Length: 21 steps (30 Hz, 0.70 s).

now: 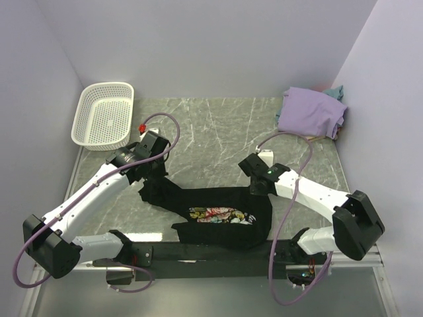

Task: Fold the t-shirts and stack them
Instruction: Flatten the tshirt out

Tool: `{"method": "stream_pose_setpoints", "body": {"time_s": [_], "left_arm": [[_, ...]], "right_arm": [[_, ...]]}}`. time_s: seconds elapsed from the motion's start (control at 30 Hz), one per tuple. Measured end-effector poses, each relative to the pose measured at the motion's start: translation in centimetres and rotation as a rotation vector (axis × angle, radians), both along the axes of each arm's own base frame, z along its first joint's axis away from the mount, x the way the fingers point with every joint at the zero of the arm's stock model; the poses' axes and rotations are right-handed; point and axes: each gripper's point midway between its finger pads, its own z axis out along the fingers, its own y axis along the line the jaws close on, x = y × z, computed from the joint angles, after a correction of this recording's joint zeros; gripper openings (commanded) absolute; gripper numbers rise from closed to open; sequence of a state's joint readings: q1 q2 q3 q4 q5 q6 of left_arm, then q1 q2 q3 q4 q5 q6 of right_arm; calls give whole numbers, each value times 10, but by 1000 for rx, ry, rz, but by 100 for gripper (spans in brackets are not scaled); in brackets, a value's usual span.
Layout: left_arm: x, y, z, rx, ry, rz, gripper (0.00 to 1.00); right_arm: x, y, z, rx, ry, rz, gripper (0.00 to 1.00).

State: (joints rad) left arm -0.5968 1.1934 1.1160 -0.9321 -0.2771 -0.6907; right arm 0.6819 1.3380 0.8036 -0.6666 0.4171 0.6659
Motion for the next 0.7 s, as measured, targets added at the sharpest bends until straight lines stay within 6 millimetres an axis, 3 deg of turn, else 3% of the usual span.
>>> {"method": "stream_pose_setpoints", "body": {"time_s": [0.1,0.2,0.3,0.37,0.4,0.5,0.6,0.7], "left_arm": [[1,0,0,-2,-3,0,1],[3,-1,2,-3,-11,-3,1],[10,2,10,15,-22,2,1],[24,7,29,24,-55,21,1],[33,10,43,20,-84,36,1],[54,30,91,2,-201,103,1],[60,55,129,-5,-301,173,1],[49,79,142,16,-336,228,1]], "right_arm": [[2,3,11,27,-27,22,0],[12,9,42,67,-103,47,0],[43,16,110,117,-247,54,0],[66,17,162,150,-361,42,0],[75,14,187,161,-419,29,0],[89,-6,237,161,-539,-21,0],[89,-29,248,135,-574,-71,0],[87,-51,228,94,-539,-118,0]]}}
